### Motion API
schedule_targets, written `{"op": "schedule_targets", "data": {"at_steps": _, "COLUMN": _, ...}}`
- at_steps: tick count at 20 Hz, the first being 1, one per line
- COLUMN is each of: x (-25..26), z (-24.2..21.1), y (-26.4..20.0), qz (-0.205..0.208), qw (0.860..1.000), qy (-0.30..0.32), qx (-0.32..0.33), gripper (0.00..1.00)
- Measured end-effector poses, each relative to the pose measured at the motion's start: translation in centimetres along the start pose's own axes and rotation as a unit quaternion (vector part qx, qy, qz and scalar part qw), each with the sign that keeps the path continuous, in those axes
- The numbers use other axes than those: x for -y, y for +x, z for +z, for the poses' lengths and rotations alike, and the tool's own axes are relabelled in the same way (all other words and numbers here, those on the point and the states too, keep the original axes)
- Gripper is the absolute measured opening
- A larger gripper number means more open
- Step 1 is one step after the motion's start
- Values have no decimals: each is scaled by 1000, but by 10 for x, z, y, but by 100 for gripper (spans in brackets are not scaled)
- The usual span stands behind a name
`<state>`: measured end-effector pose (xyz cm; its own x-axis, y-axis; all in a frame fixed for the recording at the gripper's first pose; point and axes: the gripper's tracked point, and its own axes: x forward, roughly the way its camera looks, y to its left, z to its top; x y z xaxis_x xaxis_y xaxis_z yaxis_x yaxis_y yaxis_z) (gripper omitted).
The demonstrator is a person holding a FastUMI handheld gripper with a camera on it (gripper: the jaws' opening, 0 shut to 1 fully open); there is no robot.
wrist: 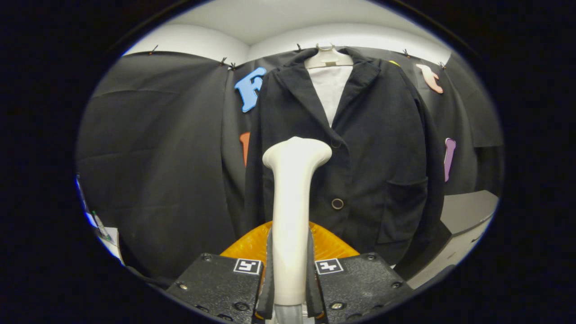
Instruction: Iron the clothes twice with a garment steamer, once on the left side and once on the right side.
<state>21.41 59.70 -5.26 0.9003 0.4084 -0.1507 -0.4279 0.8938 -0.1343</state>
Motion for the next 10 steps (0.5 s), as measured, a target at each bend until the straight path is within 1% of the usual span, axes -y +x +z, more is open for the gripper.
{"op": "schedule_targets", "data": {"at_steps": 10, "x": 8, "z": -45, "y": -4, "qz": -5, "qw": 999, "qy": 14, "qx": -50, "gripper": 31}}
